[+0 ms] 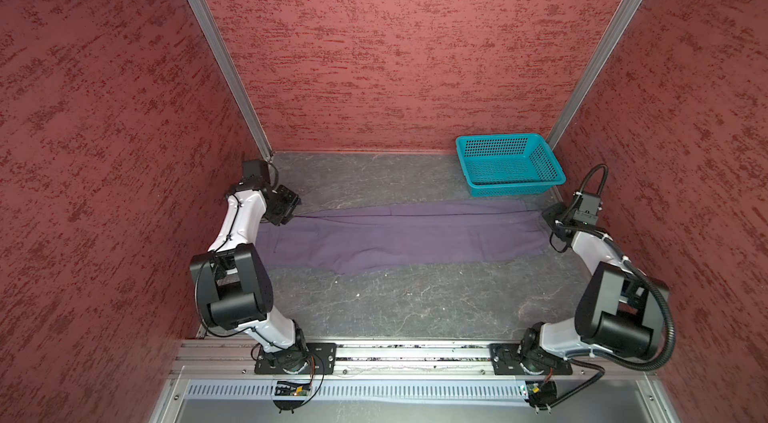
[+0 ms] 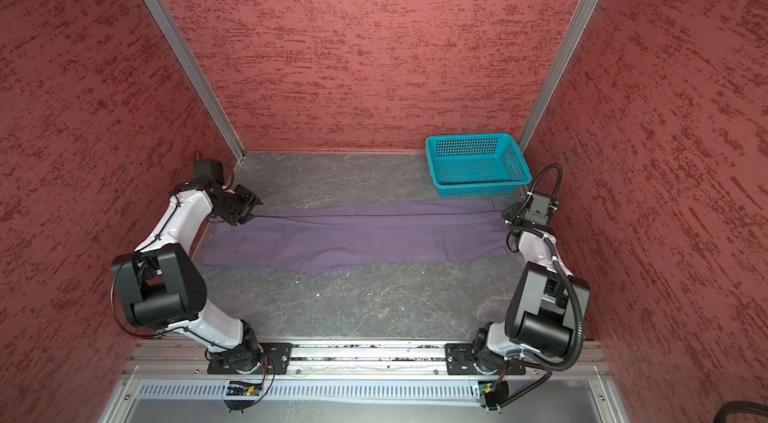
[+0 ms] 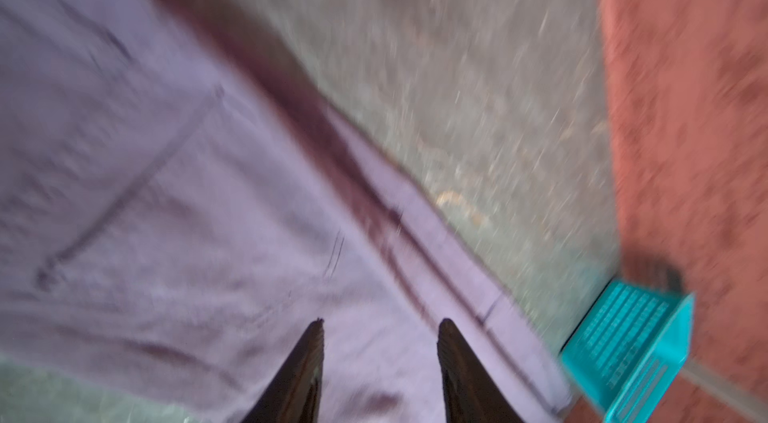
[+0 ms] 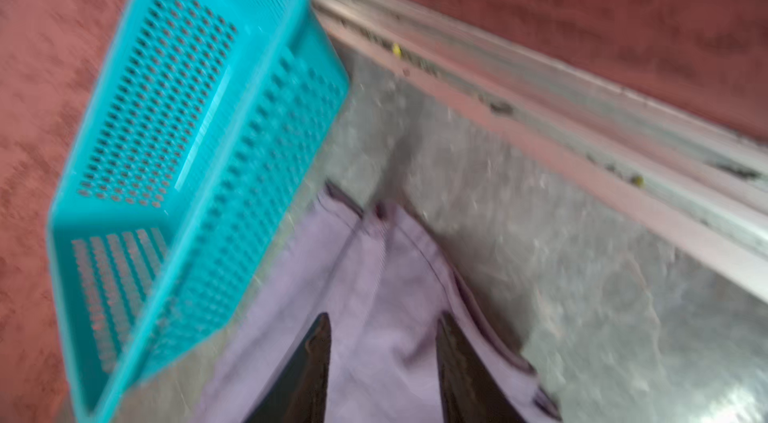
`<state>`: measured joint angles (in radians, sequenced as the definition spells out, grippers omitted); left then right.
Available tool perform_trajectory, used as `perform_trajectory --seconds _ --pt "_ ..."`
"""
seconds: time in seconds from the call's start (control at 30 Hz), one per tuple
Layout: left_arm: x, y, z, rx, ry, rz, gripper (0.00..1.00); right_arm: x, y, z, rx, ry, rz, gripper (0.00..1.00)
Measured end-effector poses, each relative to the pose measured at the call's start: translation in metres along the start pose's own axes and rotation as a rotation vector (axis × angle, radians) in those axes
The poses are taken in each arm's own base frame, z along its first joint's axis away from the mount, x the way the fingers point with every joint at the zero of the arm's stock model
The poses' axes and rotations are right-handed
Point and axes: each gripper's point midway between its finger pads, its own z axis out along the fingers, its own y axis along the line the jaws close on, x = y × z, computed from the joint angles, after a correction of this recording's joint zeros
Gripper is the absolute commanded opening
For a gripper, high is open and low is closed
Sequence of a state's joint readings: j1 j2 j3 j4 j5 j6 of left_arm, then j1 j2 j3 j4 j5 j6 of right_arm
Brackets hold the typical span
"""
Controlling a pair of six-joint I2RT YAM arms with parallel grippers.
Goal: Fold and stack the trousers
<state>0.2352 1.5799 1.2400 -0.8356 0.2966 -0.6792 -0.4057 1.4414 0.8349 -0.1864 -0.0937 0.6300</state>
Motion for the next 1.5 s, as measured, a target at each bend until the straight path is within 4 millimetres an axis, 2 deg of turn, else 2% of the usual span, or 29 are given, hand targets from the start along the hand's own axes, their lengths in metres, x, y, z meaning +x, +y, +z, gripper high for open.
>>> perform_trajectory --seconds 0.1,0.17,0.27,0.4,0.5,0.67,0.8,0.9,1.07,1.2,1.3,1.33,1.4,1.43,1.5 --pt "0.034 0.019 0.018 -0.050 0.067 0.027 0.46 0.018 -0.014 0.003 0.034 0.051 -0.014 0.50" --pt "0.048 0.034 0.029 -0.080 0.102 0.026 0.46 0.027 -0.020 0.003 0.054 0.081 -0.031 0.60" --pt "0.061 0.054 0.043 -0.104 0.138 0.009 0.45 0.039 -0.025 0.004 0.079 0.128 -0.069 0.72" --pt "0.063 0.064 0.065 -0.094 0.183 -0.025 0.37 0.063 -0.026 0.022 0.131 0.227 -0.140 0.73" --pt "0.060 0.069 0.077 -0.088 0.203 -0.045 0.28 0.081 -0.031 0.032 0.166 0.285 -0.180 0.67" --pt "0.048 0.073 0.078 -0.043 0.189 -0.080 0.22 0.084 -0.030 0.039 0.207 0.300 -0.225 0.52" --pt "0.032 0.086 0.076 0.007 0.167 -0.146 0.18 0.082 -0.035 0.044 0.254 0.306 -0.258 0.19" --pt "0.026 0.094 0.073 0.037 0.160 -0.181 0.16 0.081 -0.038 0.045 0.275 0.317 -0.283 0.01" --pt "0.025 0.096 0.071 0.046 0.152 -0.189 0.11 0.083 -0.046 0.037 0.331 0.350 -0.323 0.00" --pt "0.030 0.103 0.066 0.027 0.122 -0.185 0.07 0.089 -0.064 0.017 0.423 0.402 -0.360 0.00" --pt "0.041 0.117 0.057 0.007 0.093 -0.198 0.03 0.089 -0.072 -0.001 0.470 0.416 -0.376 0.00" --pt "0.044 0.123 0.053 0.001 0.081 -0.211 0.02 0.088 -0.072 -0.007 0.471 0.412 -0.376 0.11" --pt "0.044 0.135 0.043 -0.002 0.051 -0.247 0.00 0.086 -0.070 -0.017 0.463 0.399 -0.373 0.43" --pt "0.042 0.142 0.036 -0.002 0.026 -0.270 0.00 0.086 -0.069 -0.023 0.457 0.393 -0.367 0.54" --pt "0.033 0.153 0.024 -0.006 -0.025 -0.311 0.04 0.084 -0.064 -0.030 0.438 0.387 -0.356 0.61"
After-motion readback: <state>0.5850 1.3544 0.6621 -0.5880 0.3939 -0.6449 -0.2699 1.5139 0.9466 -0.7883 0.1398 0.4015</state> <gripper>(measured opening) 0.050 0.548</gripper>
